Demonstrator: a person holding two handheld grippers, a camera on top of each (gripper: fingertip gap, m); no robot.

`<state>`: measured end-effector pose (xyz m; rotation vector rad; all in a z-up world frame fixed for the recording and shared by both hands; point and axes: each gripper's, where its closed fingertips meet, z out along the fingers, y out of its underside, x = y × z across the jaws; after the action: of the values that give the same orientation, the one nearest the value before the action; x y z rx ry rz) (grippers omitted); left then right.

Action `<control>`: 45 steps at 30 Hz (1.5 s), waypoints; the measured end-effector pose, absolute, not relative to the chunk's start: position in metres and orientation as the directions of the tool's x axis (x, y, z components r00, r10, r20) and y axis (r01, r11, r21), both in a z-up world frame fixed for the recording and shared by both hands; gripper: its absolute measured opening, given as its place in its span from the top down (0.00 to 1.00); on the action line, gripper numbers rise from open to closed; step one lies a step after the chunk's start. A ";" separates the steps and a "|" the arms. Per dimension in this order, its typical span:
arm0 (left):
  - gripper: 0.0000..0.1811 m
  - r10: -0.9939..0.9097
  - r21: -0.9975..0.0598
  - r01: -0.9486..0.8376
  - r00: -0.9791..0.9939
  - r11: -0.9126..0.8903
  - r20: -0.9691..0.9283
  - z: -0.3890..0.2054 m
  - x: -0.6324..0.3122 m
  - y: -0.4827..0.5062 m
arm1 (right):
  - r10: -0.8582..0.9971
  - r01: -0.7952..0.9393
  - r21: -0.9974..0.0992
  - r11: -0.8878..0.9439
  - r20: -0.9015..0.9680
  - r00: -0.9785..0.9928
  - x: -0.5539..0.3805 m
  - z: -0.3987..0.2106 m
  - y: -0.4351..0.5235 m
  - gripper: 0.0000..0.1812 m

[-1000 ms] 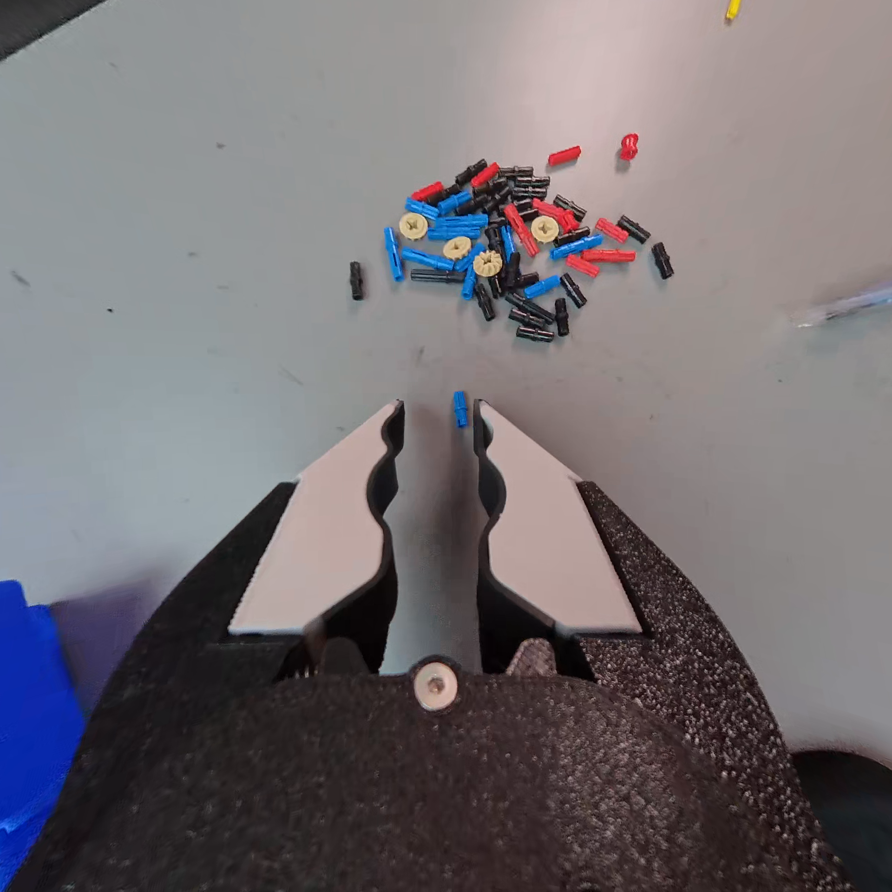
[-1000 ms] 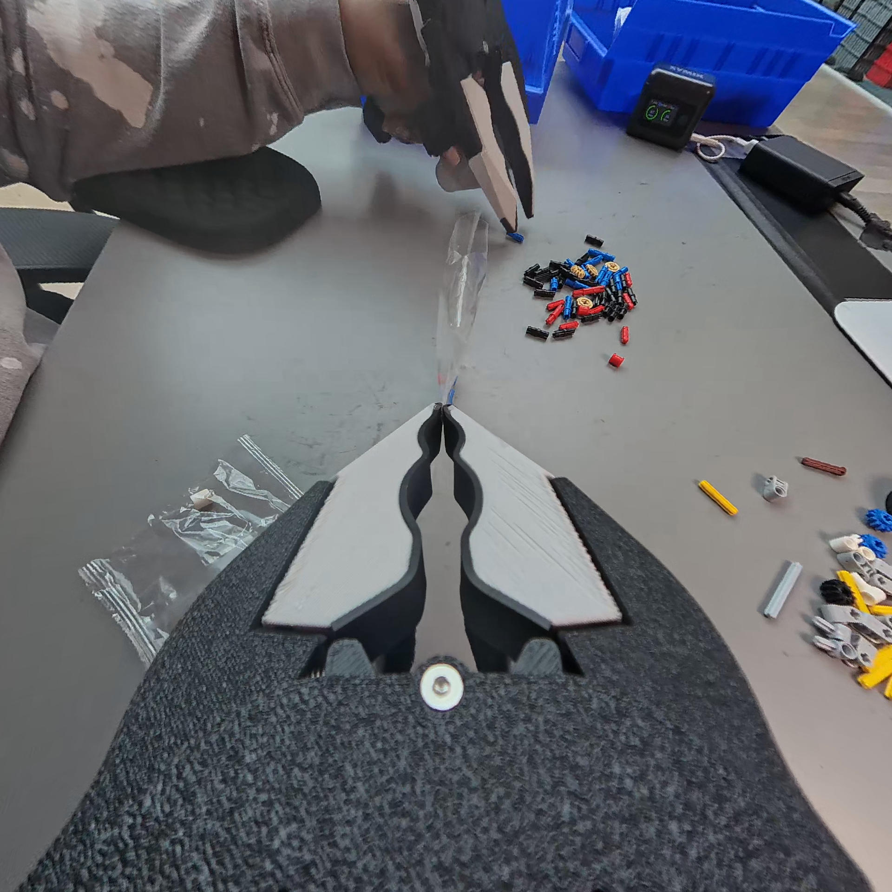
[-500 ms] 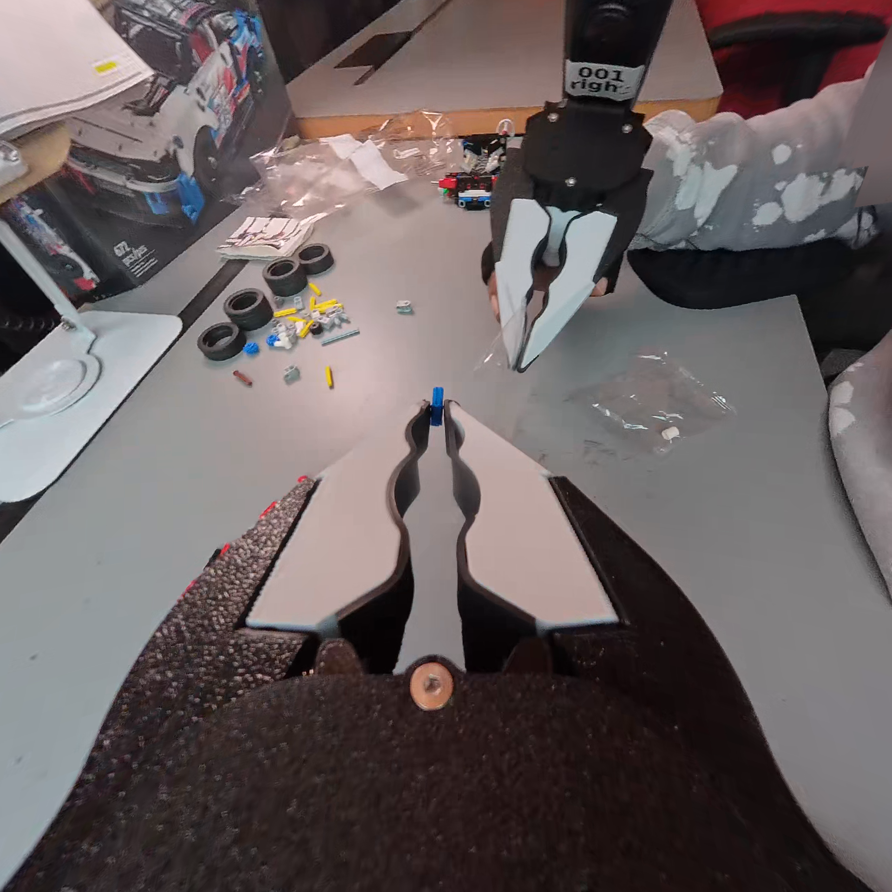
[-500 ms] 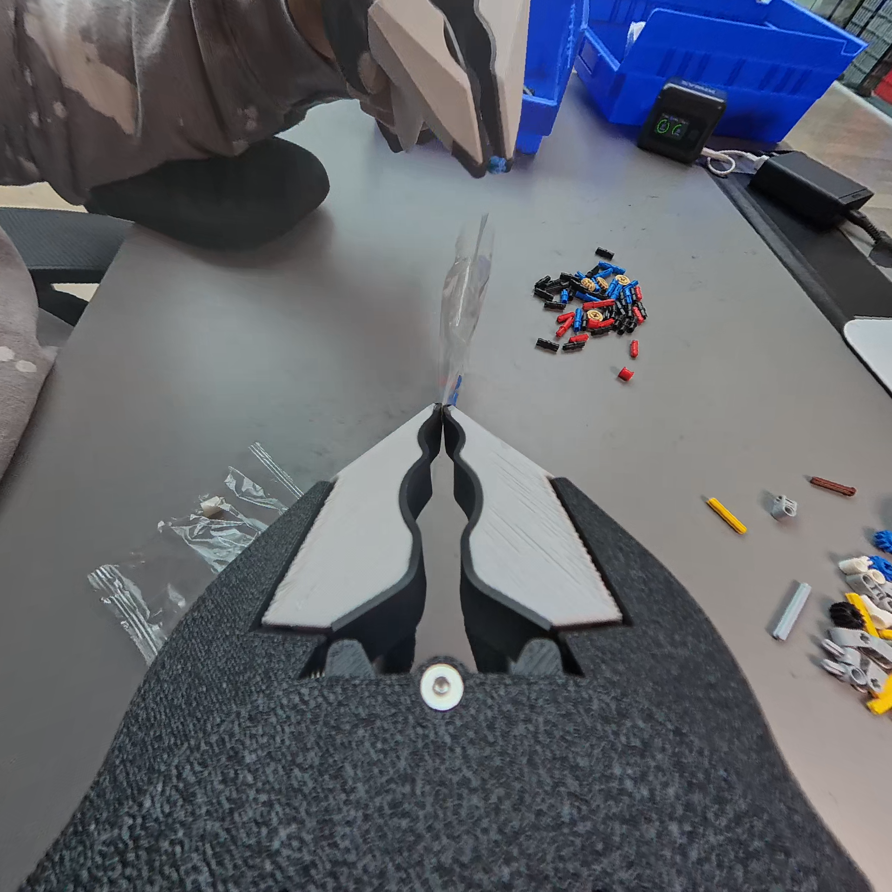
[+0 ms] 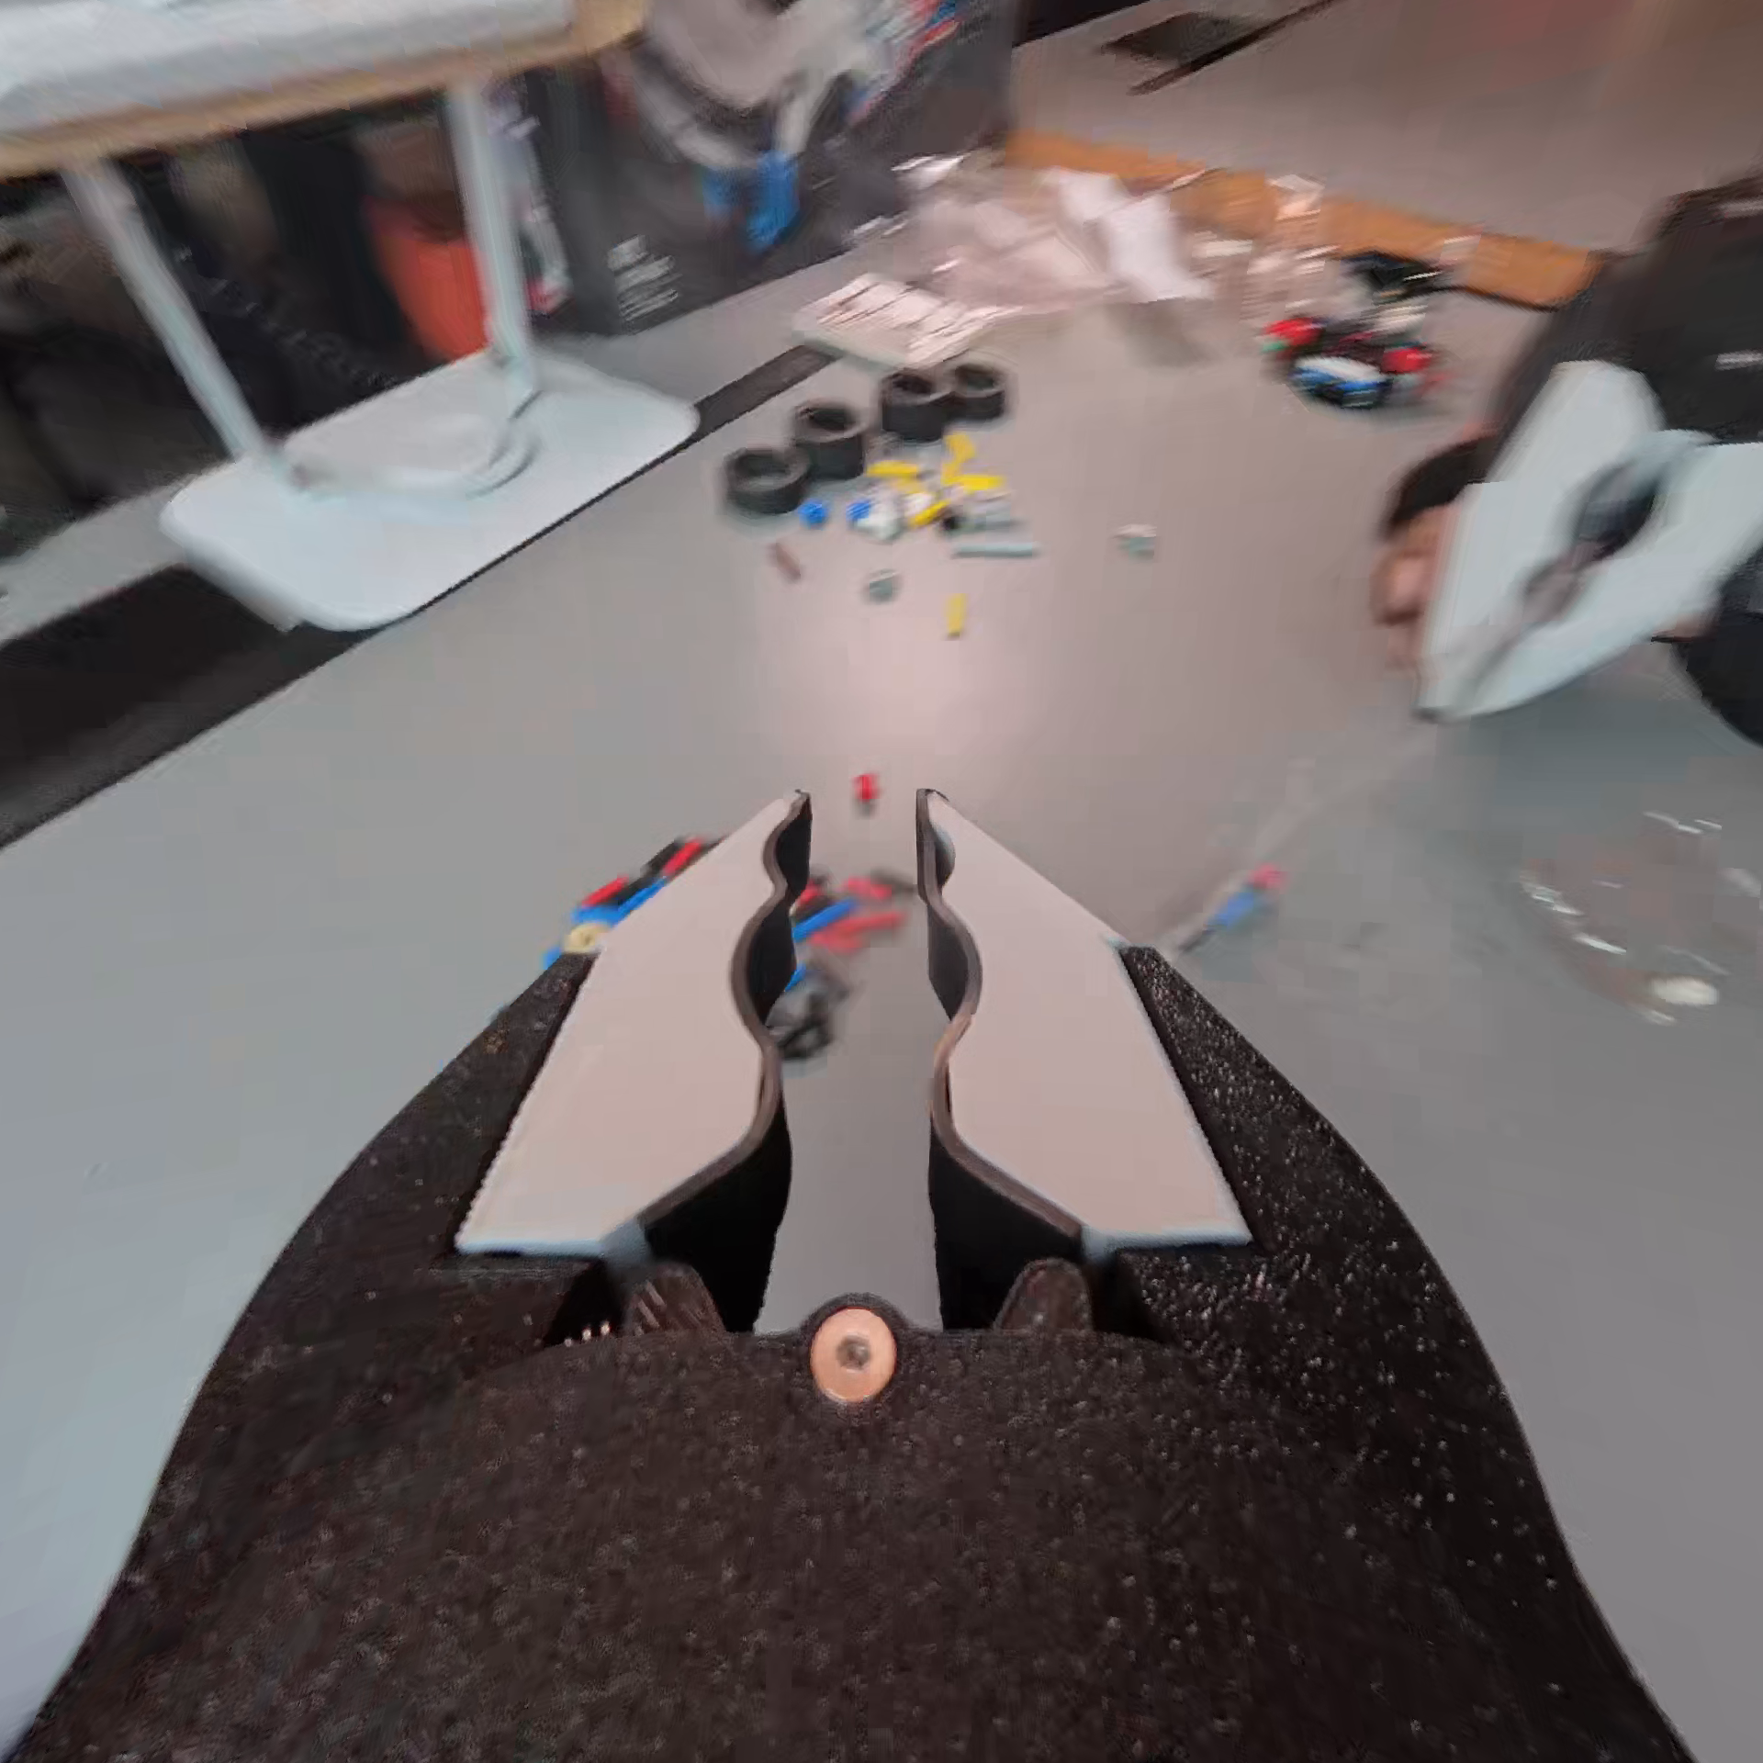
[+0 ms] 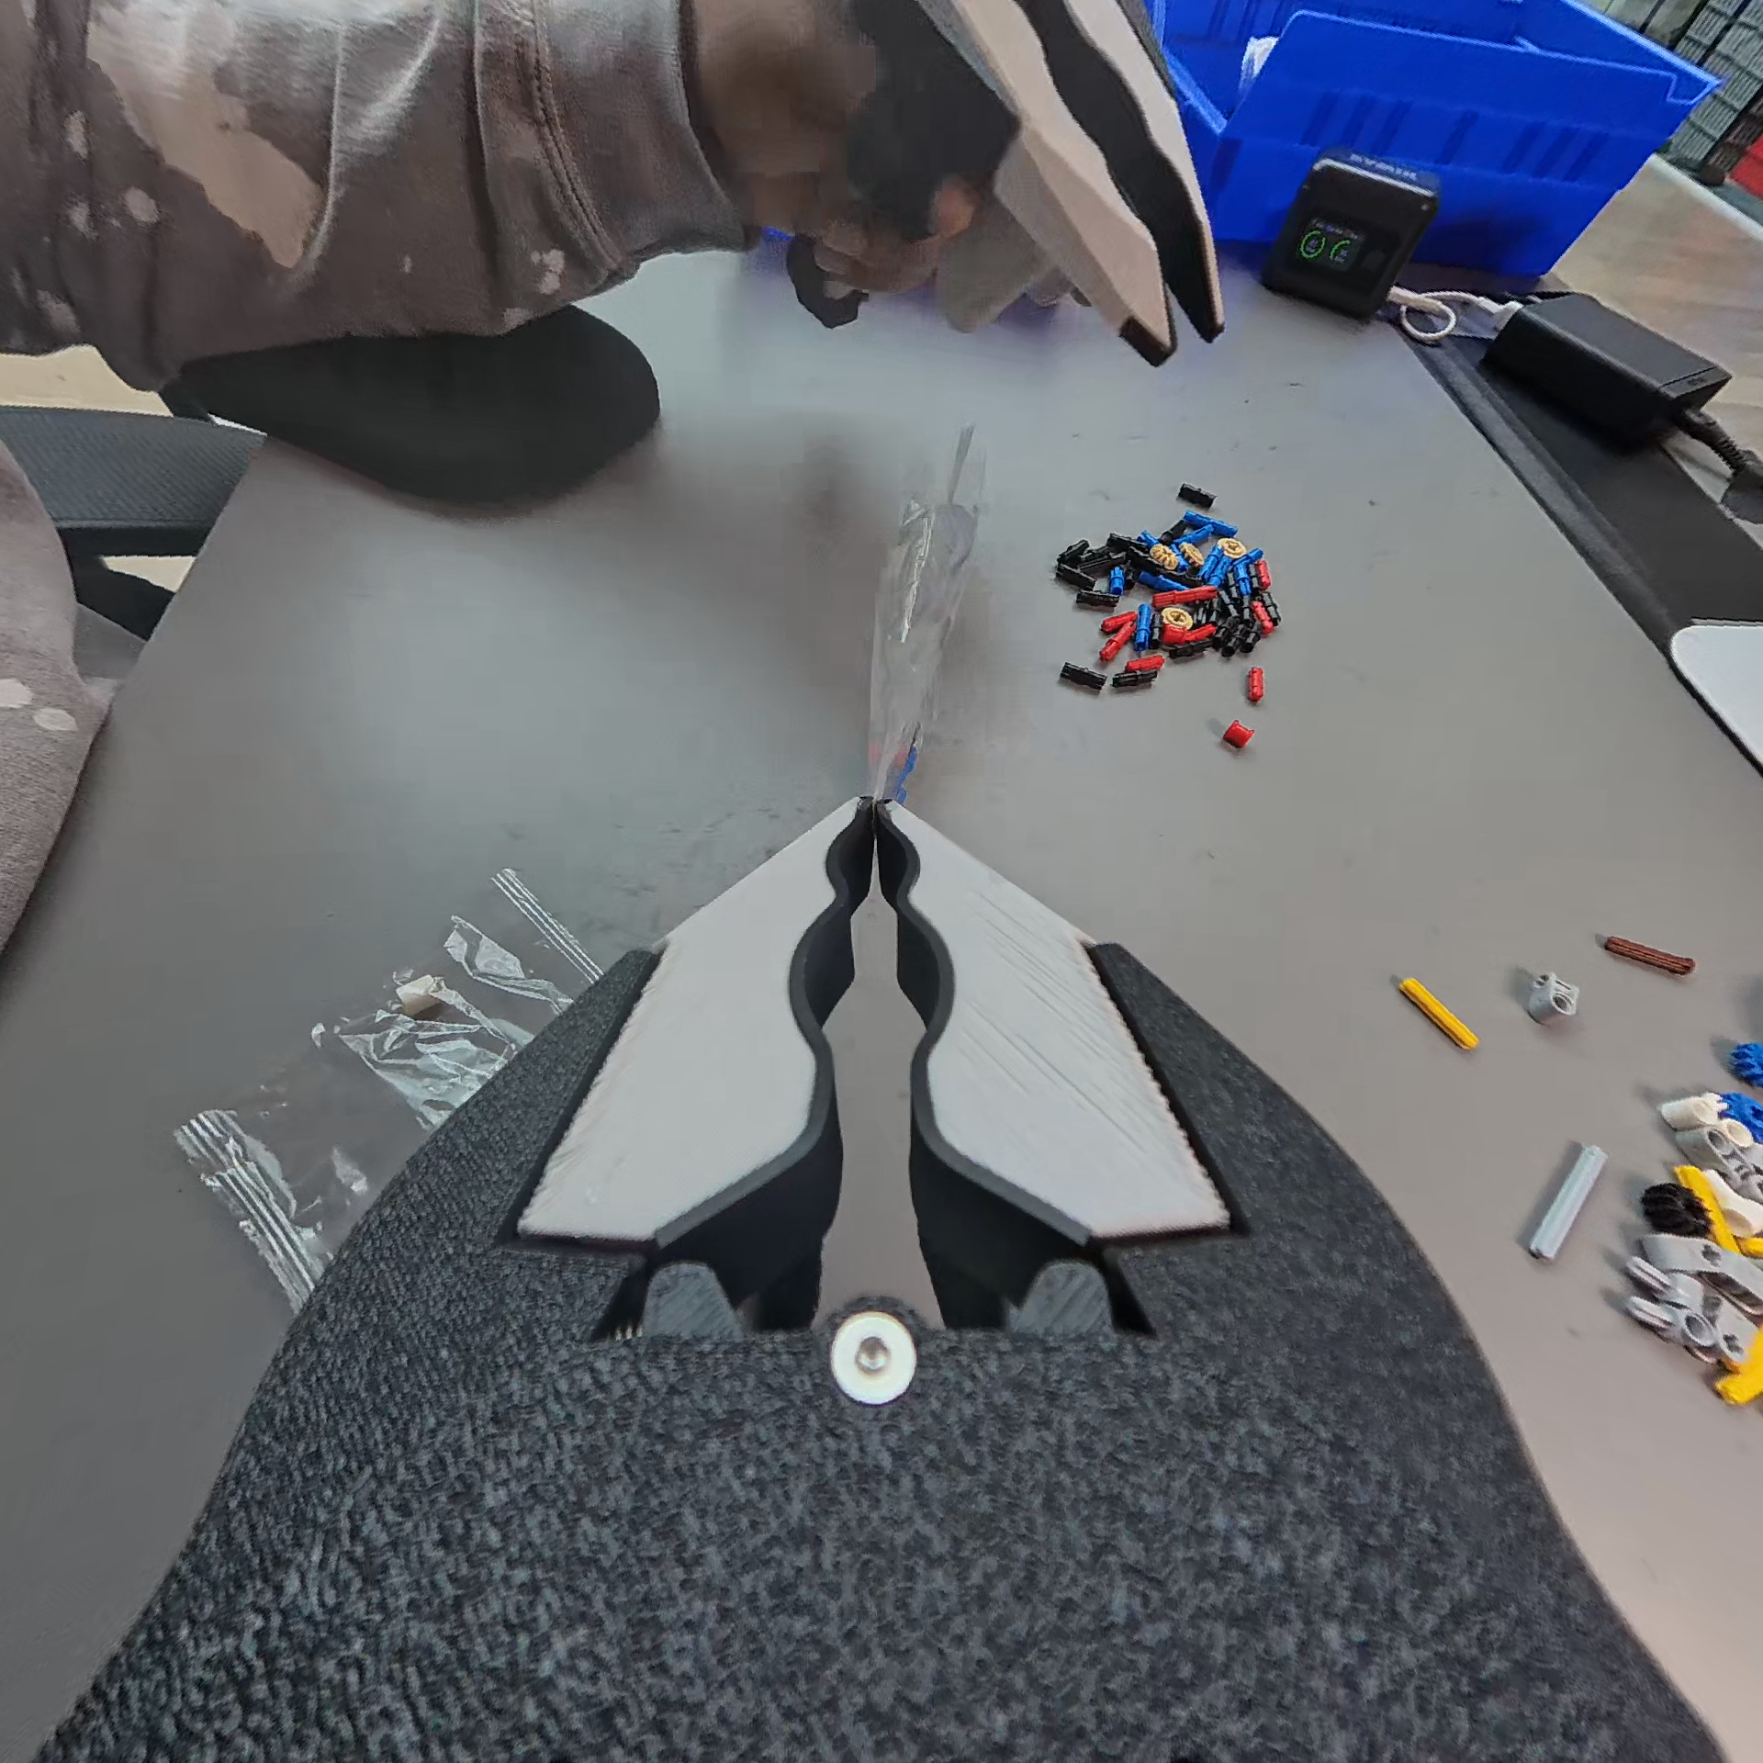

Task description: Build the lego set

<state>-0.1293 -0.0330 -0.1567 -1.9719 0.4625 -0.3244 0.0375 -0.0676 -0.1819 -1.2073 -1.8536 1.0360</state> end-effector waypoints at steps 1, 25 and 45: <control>0.87 -0.351 -0.876 -0.140 0.936 -0.461 0.035 -0.172 -0.159 -0.026 | 0.935 0.391 -0.885 0.252 0.118 -0.335 0.038 -0.183 -0.068 1.00; 0.98 -0.493 -0.869 -0.236 0.870 -0.436 0.011 -0.176 -0.147 -0.015 | 0.930 0.392 -0.880 0.269 0.132 -0.342 0.038 -0.183 -0.070 1.00; 0.96 -0.865 -0.906 -0.349 0.501 -0.239 0.035 -0.141 -0.026 -0.090 | 0.931 0.384 -0.889 0.251 0.114 -0.346 0.035 -0.184 -0.073 1.00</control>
<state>-0.0258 -0.0897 -0.1410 -1.8101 1.0170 -0.6931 0.0351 -0.0730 -0.1836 -1.1981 -1.8601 1.0497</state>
